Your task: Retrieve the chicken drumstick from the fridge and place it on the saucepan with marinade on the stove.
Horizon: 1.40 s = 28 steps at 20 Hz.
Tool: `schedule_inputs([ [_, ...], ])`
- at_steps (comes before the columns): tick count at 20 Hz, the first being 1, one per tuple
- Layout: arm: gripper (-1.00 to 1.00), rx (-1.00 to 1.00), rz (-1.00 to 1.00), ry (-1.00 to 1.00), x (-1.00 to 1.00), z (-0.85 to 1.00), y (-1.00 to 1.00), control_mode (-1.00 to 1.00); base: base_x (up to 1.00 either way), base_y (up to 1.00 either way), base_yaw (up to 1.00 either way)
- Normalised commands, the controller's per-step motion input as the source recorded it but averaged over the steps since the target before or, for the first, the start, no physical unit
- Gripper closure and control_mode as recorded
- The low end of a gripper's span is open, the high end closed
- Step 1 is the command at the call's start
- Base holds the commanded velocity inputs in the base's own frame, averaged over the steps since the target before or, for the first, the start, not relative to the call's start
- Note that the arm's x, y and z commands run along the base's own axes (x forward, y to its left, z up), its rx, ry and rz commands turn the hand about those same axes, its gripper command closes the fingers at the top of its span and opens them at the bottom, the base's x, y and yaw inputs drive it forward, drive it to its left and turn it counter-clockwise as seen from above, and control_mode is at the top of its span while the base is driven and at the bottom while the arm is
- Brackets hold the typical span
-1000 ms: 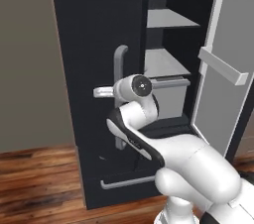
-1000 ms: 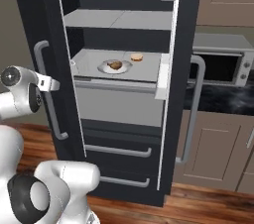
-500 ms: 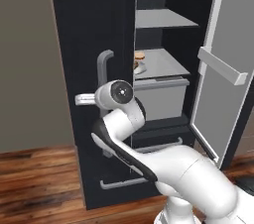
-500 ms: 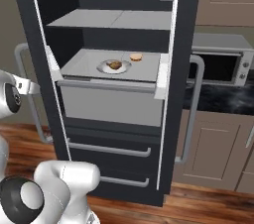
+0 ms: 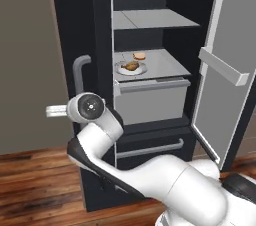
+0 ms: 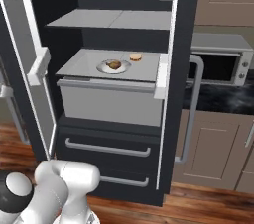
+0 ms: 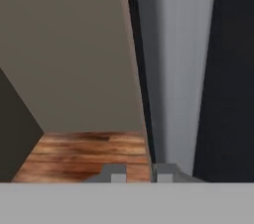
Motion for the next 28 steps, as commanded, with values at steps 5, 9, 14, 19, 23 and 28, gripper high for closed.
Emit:
schedule_inputs([
  [5, 1.0, 0.0, 0.02, 0.04, -0.09, 0.13, 0.47, -1.0, 0.0, 0.0, 0.0],
  [9, -1.0, 0.0, 0.0, 0.01, -0.42, 0.29, 0.18, -1.0, 0.0, 0.0, 0.0],
  [14, -1.0, 0.0, 0.0, 0.0, -0.94, 0.48, 0.0, -1.0, 0.0, 0.0, 0.0],
  [19, -1.0, 0.0, 0.0, -0.05, -1.0, 0.53, -0.18, -1.0, 0.0, 0.0, 0.0],
  [23, -1.0, 0.0, 0.0, 0.0, -0.84, 0.32, -0.92, -1.0, 0.0, 0.0, 0.0],
  [28, -1.0, 0.0, 0.0, 0.0, -0.72, 0.22, -1.0, -1.0, 0.0, 0.0, 0.0],
])
